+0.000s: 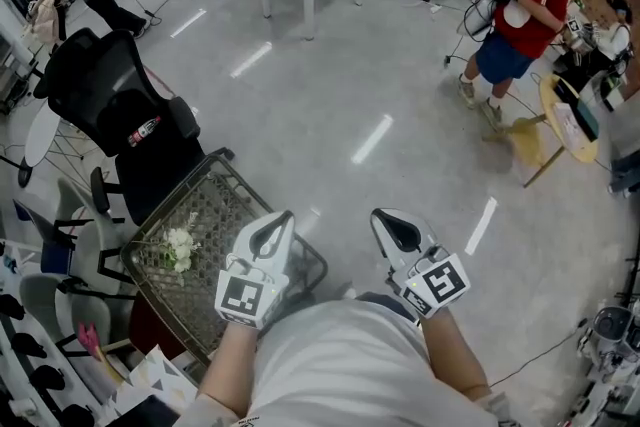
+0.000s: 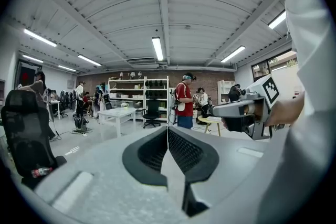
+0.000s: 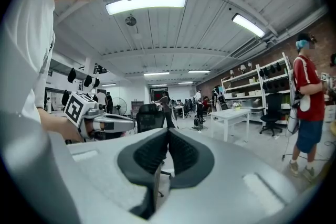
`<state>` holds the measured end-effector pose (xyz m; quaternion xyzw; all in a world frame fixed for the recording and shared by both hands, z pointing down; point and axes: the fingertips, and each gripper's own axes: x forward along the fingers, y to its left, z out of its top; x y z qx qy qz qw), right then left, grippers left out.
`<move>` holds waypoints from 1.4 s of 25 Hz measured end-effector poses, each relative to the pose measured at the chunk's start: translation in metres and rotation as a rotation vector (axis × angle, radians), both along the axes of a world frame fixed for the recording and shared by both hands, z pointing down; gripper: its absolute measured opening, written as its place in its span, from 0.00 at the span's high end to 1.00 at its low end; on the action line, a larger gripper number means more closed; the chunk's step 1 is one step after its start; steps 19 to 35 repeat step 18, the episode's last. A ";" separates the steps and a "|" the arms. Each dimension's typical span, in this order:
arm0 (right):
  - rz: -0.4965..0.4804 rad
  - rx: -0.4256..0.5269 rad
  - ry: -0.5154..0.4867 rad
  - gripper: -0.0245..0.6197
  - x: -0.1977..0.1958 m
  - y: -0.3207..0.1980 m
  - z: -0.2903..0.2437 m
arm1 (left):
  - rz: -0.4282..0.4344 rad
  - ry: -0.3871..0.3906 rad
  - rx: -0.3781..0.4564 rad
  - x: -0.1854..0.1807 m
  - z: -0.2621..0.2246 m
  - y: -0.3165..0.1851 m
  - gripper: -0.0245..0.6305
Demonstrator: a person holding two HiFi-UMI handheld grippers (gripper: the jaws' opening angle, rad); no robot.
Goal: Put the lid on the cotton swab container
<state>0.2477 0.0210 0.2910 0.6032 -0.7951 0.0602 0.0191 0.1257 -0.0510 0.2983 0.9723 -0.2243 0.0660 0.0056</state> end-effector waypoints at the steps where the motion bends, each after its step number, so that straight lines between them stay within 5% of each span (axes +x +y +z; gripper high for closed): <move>1: 0.003 -0.001 -0.002 0.96 0.001 0.000 0.001 | -0.002 0.001 -0.003 0.000 0.000 0.000 0.95; 35: 0.002 -0.027 -0.014 0.96 0.003 -0.004 0.011 | -0.012 -0.046 -0.015 -0.007 0.015 -0.003 0.95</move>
